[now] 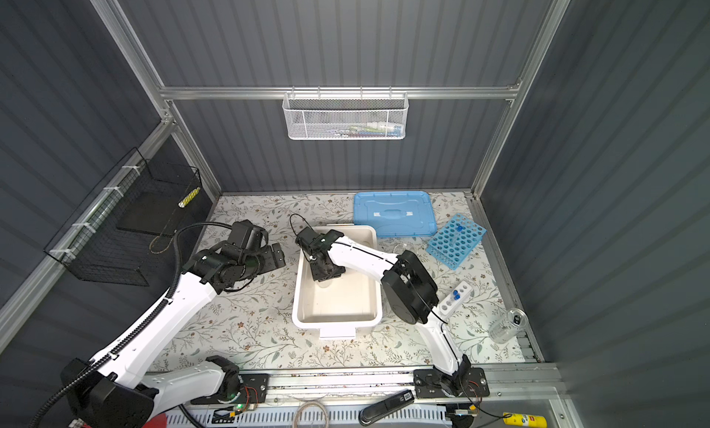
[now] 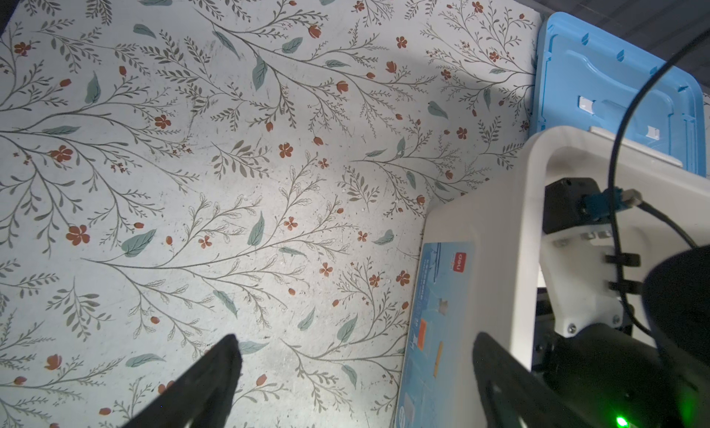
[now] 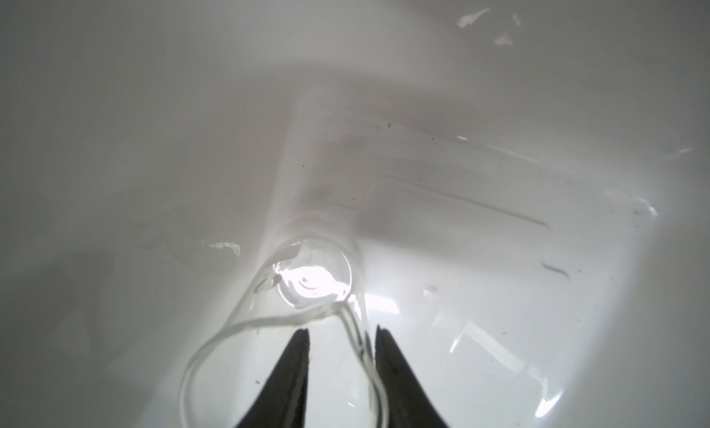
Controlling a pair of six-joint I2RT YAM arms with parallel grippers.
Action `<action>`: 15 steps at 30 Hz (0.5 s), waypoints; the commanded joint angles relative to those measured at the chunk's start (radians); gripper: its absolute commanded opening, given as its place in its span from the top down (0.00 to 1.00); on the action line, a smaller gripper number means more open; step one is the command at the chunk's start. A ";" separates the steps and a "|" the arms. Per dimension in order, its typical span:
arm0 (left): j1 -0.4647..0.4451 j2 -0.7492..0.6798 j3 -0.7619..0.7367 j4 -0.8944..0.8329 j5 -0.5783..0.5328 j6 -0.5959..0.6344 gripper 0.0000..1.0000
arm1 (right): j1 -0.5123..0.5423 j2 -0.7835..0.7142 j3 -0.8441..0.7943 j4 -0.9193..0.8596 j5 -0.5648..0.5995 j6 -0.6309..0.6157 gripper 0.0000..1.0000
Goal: Organize the chemistry lab equipment
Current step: 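Raise the right gripper out of the bin and move it beside the tube rack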
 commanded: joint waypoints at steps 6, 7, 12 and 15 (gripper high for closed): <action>0.006 -0.016 -0.014 0.004 0.010 0.021 0.05 | 0.002 -0.053 0.084 -0.060 0.016 -0.012 0.59; 0.007 -0.017 -0.014 0.004 0.009 0.021 0.05 | 0.001 -0.054 0.083 -0.062 0.017 -0.013 0.58; 0.006 -0.012 -0.012 0.002 0.009 0.022 0.05 | 0.000 -0.055 0.076 -0.074 0.030 -0.007 0.53; 0.006 -0.007 -0.008 0.005 0.012 0.024 0.05 | -0.003 -0.081 0.059 -0.078 0.052 -0.008 0.51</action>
